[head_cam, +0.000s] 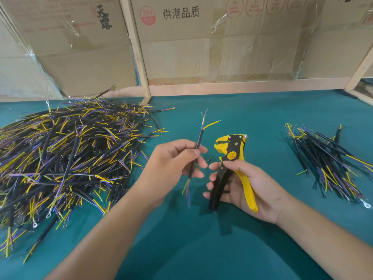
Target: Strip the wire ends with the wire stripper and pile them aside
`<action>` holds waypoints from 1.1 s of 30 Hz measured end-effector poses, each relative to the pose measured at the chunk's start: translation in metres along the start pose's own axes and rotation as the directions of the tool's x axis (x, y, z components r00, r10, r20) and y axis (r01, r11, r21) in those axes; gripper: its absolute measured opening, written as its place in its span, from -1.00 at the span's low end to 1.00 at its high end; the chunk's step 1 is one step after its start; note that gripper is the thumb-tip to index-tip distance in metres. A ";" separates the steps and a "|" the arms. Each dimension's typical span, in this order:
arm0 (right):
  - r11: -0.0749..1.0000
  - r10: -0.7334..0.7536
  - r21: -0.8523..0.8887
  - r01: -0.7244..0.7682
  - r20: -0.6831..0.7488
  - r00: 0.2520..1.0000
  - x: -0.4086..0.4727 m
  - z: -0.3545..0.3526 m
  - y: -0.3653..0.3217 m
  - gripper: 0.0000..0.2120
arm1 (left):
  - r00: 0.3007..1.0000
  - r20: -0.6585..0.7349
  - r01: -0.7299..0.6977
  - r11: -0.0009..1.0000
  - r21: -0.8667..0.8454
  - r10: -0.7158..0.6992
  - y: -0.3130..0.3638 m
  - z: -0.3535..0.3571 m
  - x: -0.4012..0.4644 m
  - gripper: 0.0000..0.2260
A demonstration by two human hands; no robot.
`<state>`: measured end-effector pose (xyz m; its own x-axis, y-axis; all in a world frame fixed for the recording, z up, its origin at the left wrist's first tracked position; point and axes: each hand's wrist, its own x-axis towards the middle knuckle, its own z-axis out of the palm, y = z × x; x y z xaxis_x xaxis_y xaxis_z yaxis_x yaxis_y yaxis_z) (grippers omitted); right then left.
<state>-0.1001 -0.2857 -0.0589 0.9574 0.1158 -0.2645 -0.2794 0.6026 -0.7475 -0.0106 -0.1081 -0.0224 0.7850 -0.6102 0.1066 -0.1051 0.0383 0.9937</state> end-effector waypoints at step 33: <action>0.976 0.015 -0.214 0.037 0.233 0.972 -0.019 -0.014 -0.015 -0.77 | 0.907 0.000 -0.328 0.708 0.625 0.420 0.000 -0.039 0.005 -0.87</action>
<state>-0.1154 -0.3079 -0.0510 0.9438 0.3055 -0.1260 -0.2532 0.4235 -0.8698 0.0172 -0.0808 -0.0201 0.6680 -0.5378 0.5144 -0.7137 -0.2674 0.6474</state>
